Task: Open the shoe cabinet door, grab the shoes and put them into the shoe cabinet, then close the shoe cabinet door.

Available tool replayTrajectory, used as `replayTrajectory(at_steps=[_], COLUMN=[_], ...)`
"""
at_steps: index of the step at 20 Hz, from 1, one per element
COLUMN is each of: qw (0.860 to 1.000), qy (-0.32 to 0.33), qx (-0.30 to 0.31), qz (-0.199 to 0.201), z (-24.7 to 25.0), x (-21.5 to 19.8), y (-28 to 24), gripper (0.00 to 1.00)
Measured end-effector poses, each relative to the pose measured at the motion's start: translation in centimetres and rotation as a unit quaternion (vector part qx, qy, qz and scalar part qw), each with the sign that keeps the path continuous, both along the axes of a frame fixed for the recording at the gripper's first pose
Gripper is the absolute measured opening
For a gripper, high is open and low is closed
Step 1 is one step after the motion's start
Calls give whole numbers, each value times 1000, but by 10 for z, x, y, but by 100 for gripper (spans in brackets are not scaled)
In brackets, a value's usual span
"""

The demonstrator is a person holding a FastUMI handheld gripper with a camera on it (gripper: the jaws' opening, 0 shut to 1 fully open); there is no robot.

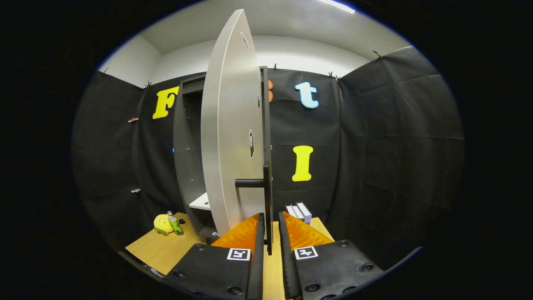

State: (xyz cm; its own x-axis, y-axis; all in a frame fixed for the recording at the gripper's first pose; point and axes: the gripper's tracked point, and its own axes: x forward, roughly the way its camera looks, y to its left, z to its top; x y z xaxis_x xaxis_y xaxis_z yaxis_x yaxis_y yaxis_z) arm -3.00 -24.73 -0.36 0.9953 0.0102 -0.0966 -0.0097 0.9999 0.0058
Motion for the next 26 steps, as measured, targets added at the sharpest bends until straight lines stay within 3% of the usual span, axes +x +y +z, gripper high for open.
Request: replayTrajectory(at_steps=[4, 12, 20, 26], qw=[1000, 999, 997, 997], qy=[-6, -39, -60, -28], qx=[3, 6, -3, -10], qz=[-13, 5, 37, 68], z=[4, 22, 18, -32], x=[-1, -29, -75, -70], y=[-17, -8, 35, 94], gripper=[23, 23, 24, 24])
